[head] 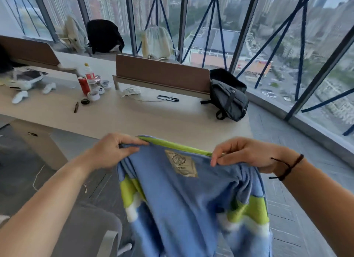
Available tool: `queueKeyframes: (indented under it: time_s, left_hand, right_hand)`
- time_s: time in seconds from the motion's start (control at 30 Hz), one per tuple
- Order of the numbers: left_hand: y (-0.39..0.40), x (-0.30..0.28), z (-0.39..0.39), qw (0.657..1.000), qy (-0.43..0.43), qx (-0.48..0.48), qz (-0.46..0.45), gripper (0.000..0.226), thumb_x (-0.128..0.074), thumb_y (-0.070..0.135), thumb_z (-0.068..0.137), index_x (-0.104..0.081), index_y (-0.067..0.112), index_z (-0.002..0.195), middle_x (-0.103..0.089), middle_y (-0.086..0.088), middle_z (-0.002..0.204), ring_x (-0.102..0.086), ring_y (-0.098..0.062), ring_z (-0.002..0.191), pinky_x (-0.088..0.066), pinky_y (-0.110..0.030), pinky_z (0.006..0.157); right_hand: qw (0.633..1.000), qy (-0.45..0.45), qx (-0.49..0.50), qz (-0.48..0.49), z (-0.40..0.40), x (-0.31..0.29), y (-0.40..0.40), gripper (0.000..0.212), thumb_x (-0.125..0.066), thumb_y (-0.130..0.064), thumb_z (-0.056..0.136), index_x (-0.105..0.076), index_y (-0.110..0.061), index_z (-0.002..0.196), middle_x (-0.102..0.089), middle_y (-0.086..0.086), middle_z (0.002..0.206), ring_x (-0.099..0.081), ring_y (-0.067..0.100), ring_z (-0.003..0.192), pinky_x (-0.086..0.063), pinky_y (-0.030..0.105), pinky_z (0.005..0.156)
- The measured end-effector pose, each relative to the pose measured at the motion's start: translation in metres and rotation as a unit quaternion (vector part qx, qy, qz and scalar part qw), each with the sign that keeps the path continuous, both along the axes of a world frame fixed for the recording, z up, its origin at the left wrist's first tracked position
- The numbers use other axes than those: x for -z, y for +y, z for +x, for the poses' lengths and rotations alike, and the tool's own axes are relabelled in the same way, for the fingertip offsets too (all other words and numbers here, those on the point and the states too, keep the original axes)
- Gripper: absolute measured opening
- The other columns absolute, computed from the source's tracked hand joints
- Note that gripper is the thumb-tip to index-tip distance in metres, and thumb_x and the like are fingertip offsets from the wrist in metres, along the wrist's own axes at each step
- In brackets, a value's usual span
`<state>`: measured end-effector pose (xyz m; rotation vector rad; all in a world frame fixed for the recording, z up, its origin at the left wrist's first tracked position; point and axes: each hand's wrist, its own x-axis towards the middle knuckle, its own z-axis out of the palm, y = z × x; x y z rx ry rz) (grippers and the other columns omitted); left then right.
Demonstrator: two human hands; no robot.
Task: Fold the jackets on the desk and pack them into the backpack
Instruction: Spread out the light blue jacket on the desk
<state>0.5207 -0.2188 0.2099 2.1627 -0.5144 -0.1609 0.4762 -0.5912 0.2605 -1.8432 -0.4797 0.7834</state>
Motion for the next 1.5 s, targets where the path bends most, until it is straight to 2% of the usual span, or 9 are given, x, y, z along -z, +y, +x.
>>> queueKeyframes:
  time_s: [0.2,0.4,0.57,0.7,0.87,1.0,1.2,1.37,1.5]
  left_hand:
    - [0.032,-0.036,0.074,1.000,-0.002,0.030,0.006,0.026,-0.072,-0.001,0.087,-0.082,0.023,0.089,-0.077,0.017,0.090,-0.067,0.007,0.092,-0.044,-0.003,0.079]
    - [0.052,-0.045,0.149,0.991,-0.034,0.094,0.090,0.028,-0.075,0.010,0.087,-0.081,0.038,0.086,-0.077,0.012,0.089,-0.071,-0.009,0.089,-0.053,-0.025,0.086]
    - [0.047,-0.042,0.210,0.988,-0.104,0.048,0.100,0.021,-0.072,0.008,0.089,-0.080,0.026,0.097,-0.069,0.022,0.088,-0.062,0.017,0.087,-0.044,-0.002,0.079]
    - [0.052,-0.045,0.274,0.979,-0.154,0.004,0.134,0.016,-0.075,0.024,0.088,-0.080,0.033,0.099,-0.074,0.021,0.095,-0.065,0.010,0.093,-0.051,-0.019,0.092]
    - [0.053,-0.059,0.357,0.980,-0.147,-0.003,0.134,0.016,-0.076,0.020,0.087,-0.080,0.032,0.097,-0.070,0.029,0.086,-0.062,0.017,0.090,-0.043,-0.001,0.083]
    - [0.040,-0.067,0.430,0.977,-0.154,-0.012,0.149,0.015,-0.077,0.020,0.086,-0.081,0.033,0.094,-0.070,0.030,0.086,-0.063,0.017,0.091,-0.042,0.000,0.081]
    - [0.011,-0.078,0.538,0.969,-0.200,-0.049,0.139,0.009,-0.074,0.037,0.087,-0.081,0.032,0.091,-0.075,0.017,0.089,-0.067,0.005,0.088,-0.053,-0.025,0.085]
    - [-0.016,0.007,0.599,0.975,-0.193,-0.090,0.066,0.032,-0.056,0.054,0.082,-0.077,0.031,0.087,-0.071,0.009,0.081,-0.066,-0.011,0.083,-0.051,-0.035,0.078]
    - [-0.034,0.160,0.616,0.977,-0.009,0.014,0.213,0.028,-0.059,0.049,0.085,-0.075,0.034,0.102,-0.068,0.002,0.097,-0.060,-0.020,0.103,-0.048,-0.035,0.087]
  right_hand:
    - [0.987,-0.119,0.099,-0.052,0.063,-0.008,0.031,0.029,-0.067,0.003,0.088,-0.082,-0.022,0.088,-0.078,0.005,0.095,-0.069,0.011,0.091,-0.054,0.022,0.086]
    - [0.960,-0.193,0.136,-0.149,0.121,-0.016,0.048,0.023,-0.074,-0.002,0.087,-0.082,-0.023,0.083,-0.076,-0.005,0.077,-0.063,-0.001,0.071,-0.048,0.014,0.071]
    - [0.920,-0.267,0.216,-0.191,0.183,-0.008,0.064,0.031,-0.072,-0.001,0.086,-0.081,-0.029,0.079,-0.075,-0.015,0.078,-0.066,-0.001,0.073,-0.048,0.015,0.071]
    - [0.897,-0.313,0.259,-0.174,0.247,-0.012,0.073,0.027,-0.068,-0.001,0.086,-0.082,-0.024,0.081,-0.073,-0.022,0.074,-0.067,0.000,0.073,-0.047,0.014,0.069]
    - [0.896,-0.332,0.248,-0.158,0.341,-0.017,0.064,0.038,-0.065,-0.002,0.086,-0.078,-0.034,0.071,-0.068,-0.010,0.063,-0.053,0.010,0.059,-0.042,0.019,0.059]
    - [0.894,-0.337,0.254,-0.151,0.420,-0.015,0.053,0.043,-0.064,0.001,0.085,-0.077,-0.036,0.067,-0.068,-0.001,0.061,-0.050,0.015,0.053,-0.042,0.025,0.054]
    - [0.853,-0.369,0.320,-0.183,0.529,-0.025,0.034,0.045,-0.056,-0.002,0.081,-0.075,-0.041,0.069,-0.070,0.004,0.067,-0.058,0.030,0.054,-0.048,0.028,0.049]
    - [0.823,-0.376,0.334,-0.265,0.580,0.036,0.032,0.036,-0.062,-0.012,0.084,-0.074,-0.045,0.078,-0.057,-0.012,0.085,-0.059,0.016,0.082,-0.050,0.037,0.073]
    - [0.878,-0.212,0.233,-0.361,0.582,0.184,0.048,0.034,-0.058,-0.011,0.090,-0.076,-0.034,0.107,-0.060,-0.011,0.116,-0.059,0.018,0.114,-0.044,0.028,0.094]
